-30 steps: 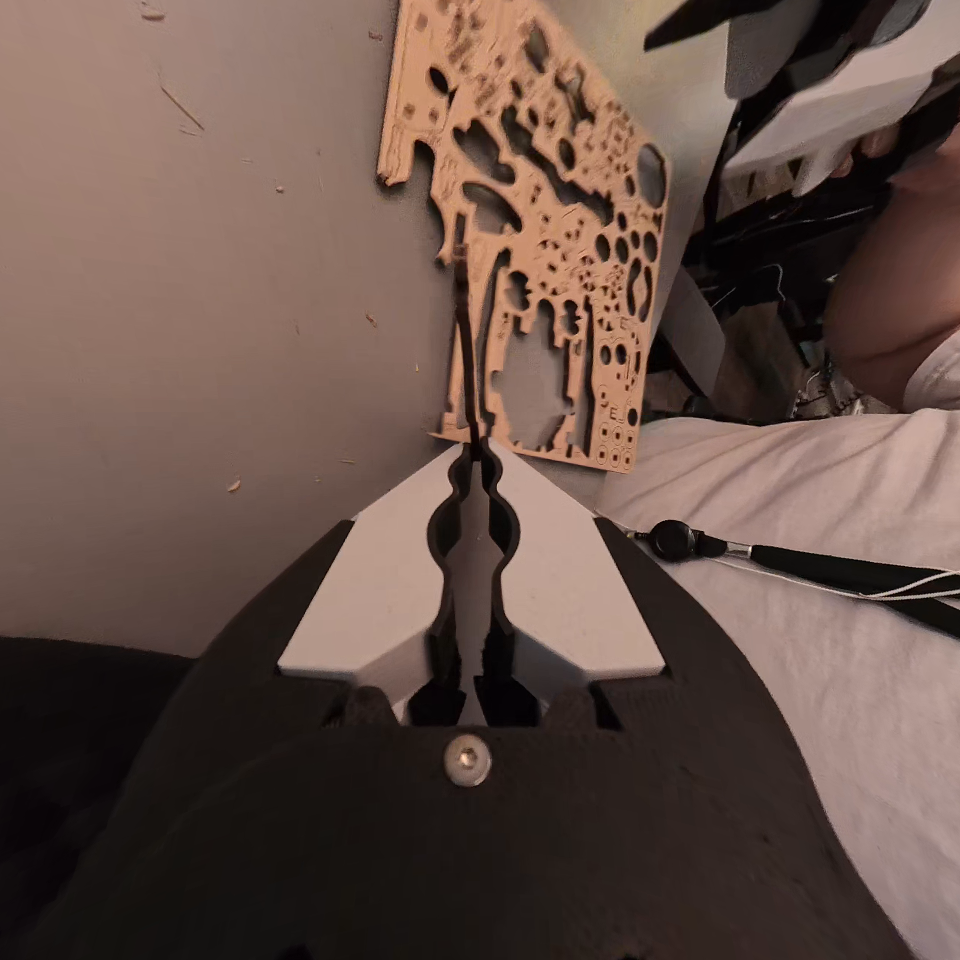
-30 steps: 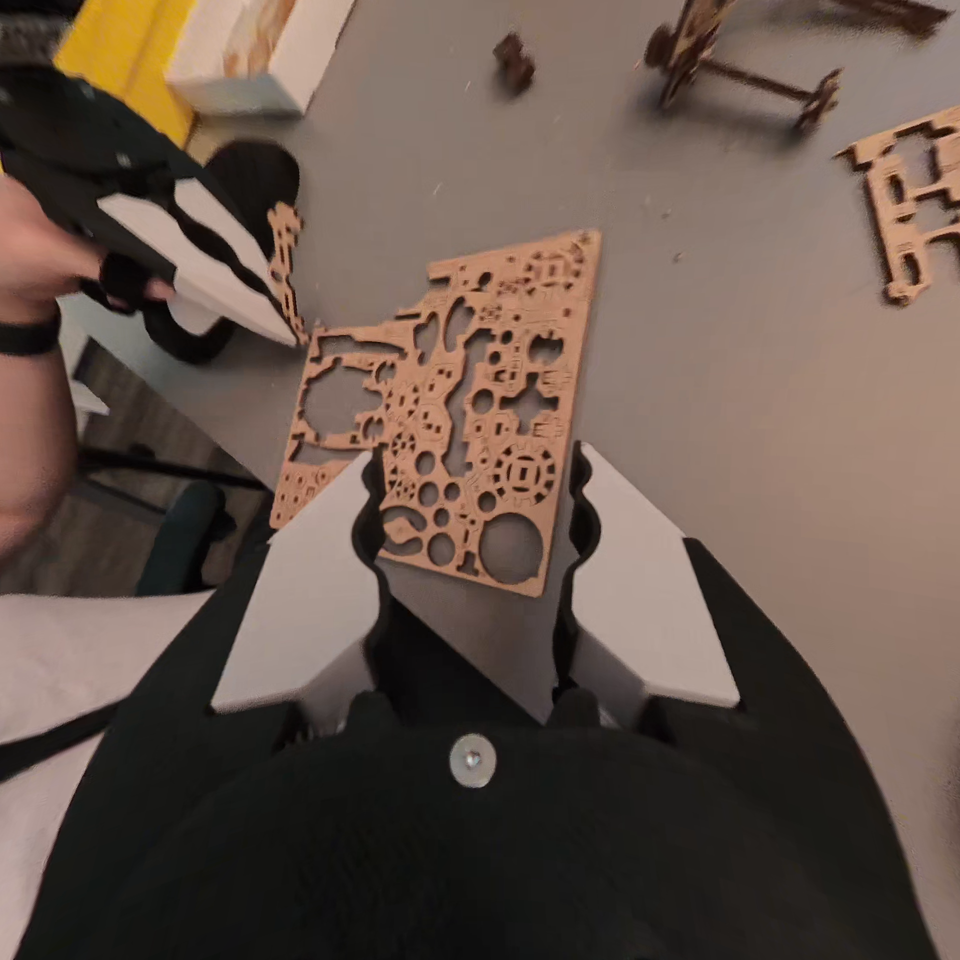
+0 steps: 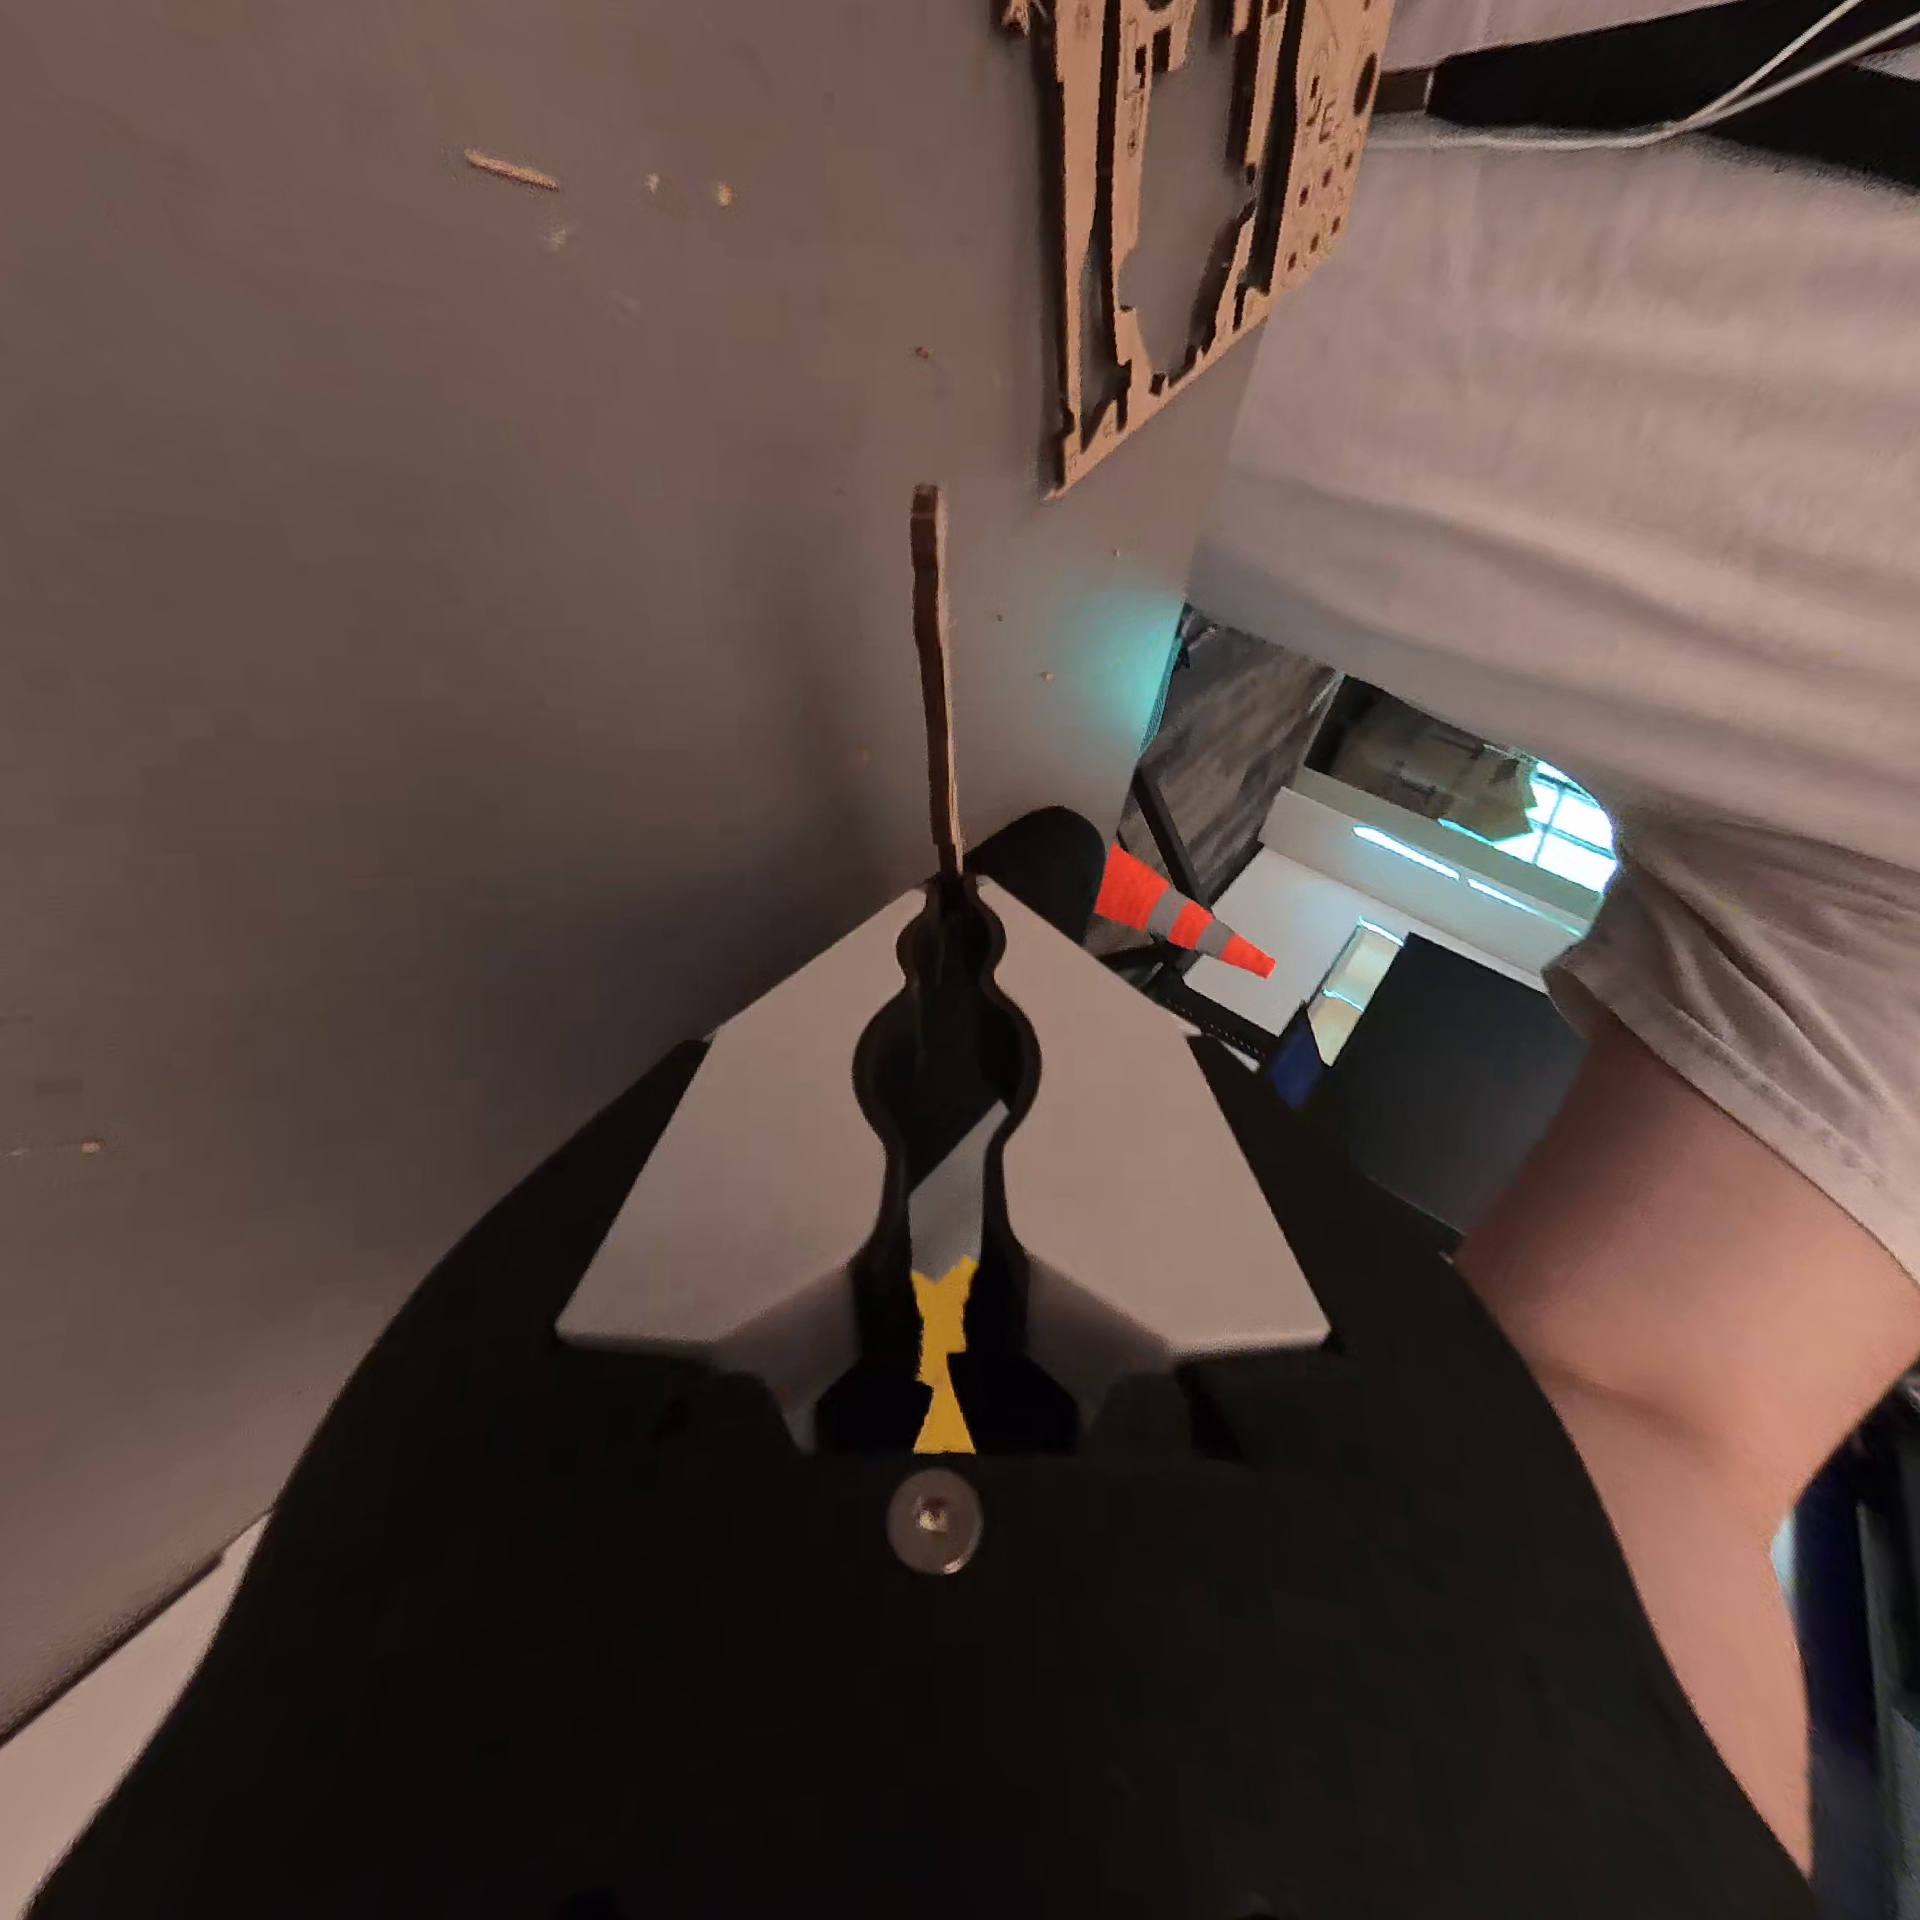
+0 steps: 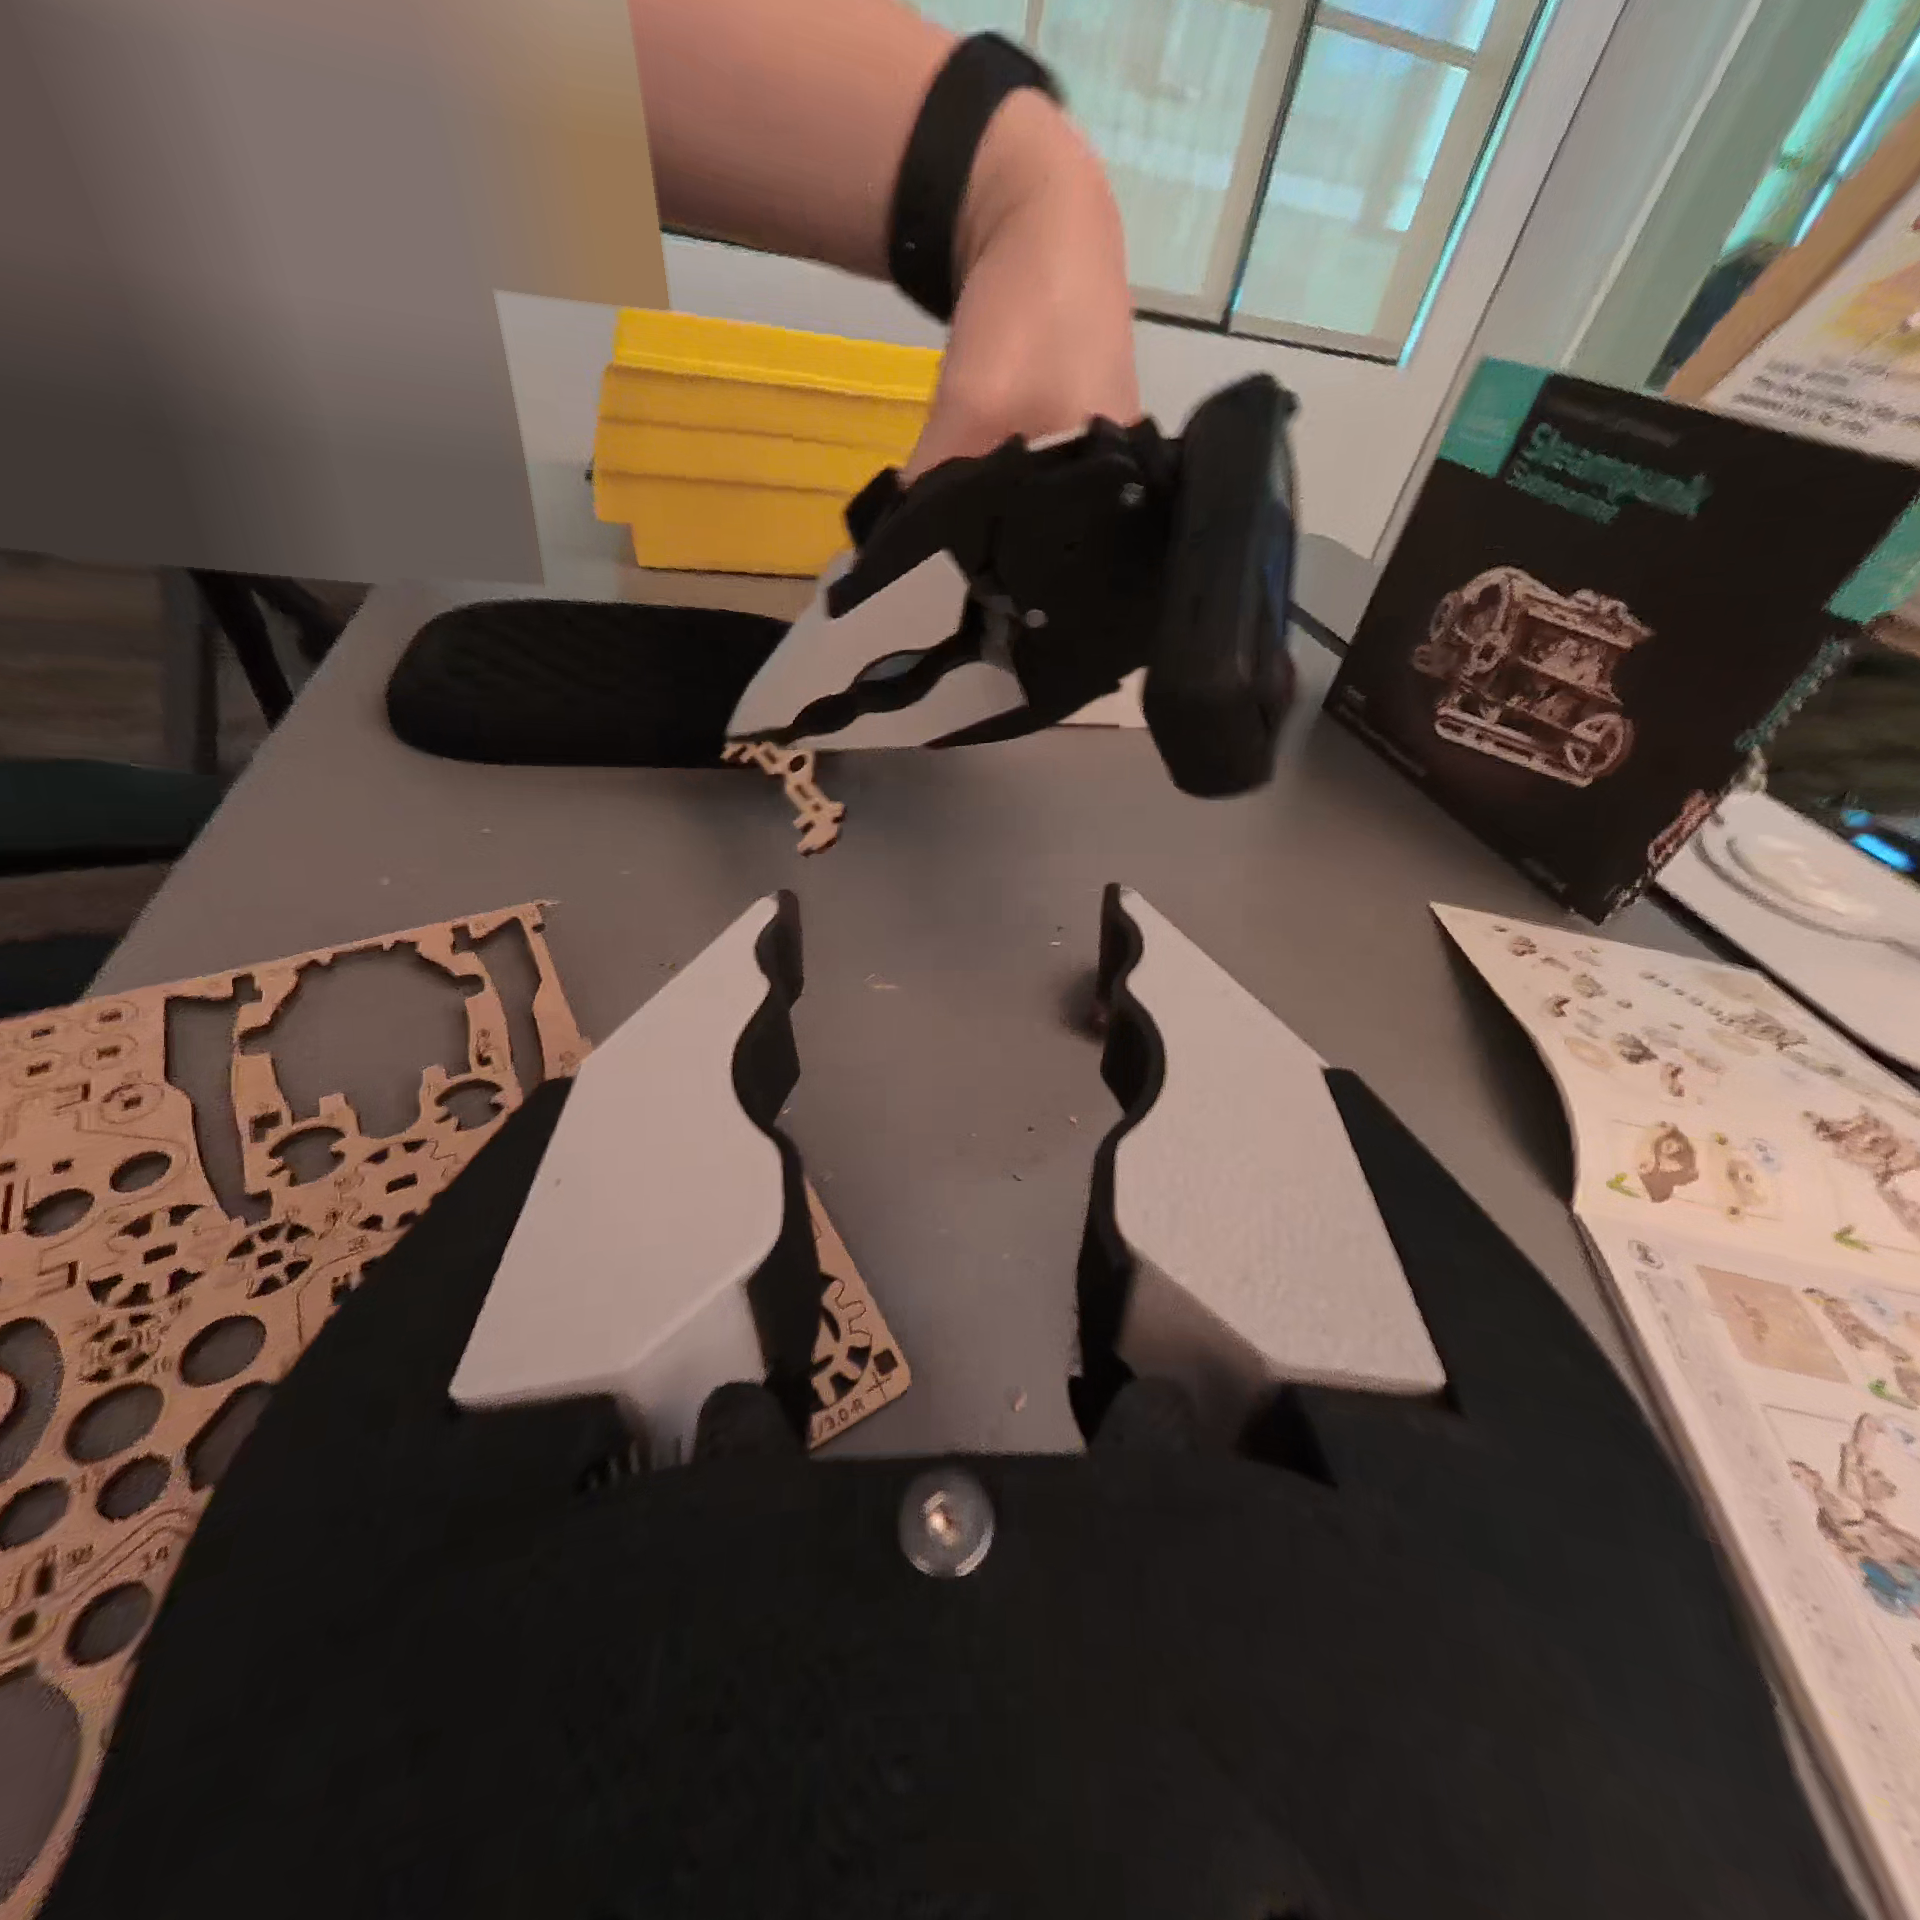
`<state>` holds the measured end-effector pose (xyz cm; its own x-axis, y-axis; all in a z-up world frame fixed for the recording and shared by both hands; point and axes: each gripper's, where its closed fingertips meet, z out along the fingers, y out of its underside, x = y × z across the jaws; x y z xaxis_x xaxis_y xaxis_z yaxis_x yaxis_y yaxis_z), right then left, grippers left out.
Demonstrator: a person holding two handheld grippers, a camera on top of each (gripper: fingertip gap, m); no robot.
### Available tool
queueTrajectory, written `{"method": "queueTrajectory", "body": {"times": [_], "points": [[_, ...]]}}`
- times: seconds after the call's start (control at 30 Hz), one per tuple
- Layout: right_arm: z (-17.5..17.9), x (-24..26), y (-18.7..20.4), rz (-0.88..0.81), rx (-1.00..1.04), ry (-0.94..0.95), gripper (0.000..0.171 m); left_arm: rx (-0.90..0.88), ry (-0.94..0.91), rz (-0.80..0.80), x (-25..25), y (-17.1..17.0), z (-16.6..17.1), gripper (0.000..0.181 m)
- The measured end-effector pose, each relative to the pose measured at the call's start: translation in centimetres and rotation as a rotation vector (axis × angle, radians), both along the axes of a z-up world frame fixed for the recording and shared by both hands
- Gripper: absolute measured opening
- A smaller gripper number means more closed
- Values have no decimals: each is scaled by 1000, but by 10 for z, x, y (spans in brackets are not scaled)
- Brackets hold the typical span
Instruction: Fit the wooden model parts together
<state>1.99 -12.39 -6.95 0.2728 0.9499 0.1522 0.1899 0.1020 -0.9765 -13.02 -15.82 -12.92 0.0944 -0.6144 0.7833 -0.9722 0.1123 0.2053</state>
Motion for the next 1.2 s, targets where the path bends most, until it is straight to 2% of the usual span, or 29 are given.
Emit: {"method": "queueTrajectory", "body": {"times": [0.07,0.27,0.63,1.2], "points": [[-10,-5,-8,19,46,-71,54,-21,29,-25,-3,4,0,0],[-39,-21,-20,75,-13,-172,54,-53,78,-89,-9,12,-3,0],[-38,-20,-19,68,9,-184,54,-54,84,-92,-3,39,-16,0],[-40,-23,-32,122,-38,-190,55,-160,81,-89,0,47,-27,1]]}}
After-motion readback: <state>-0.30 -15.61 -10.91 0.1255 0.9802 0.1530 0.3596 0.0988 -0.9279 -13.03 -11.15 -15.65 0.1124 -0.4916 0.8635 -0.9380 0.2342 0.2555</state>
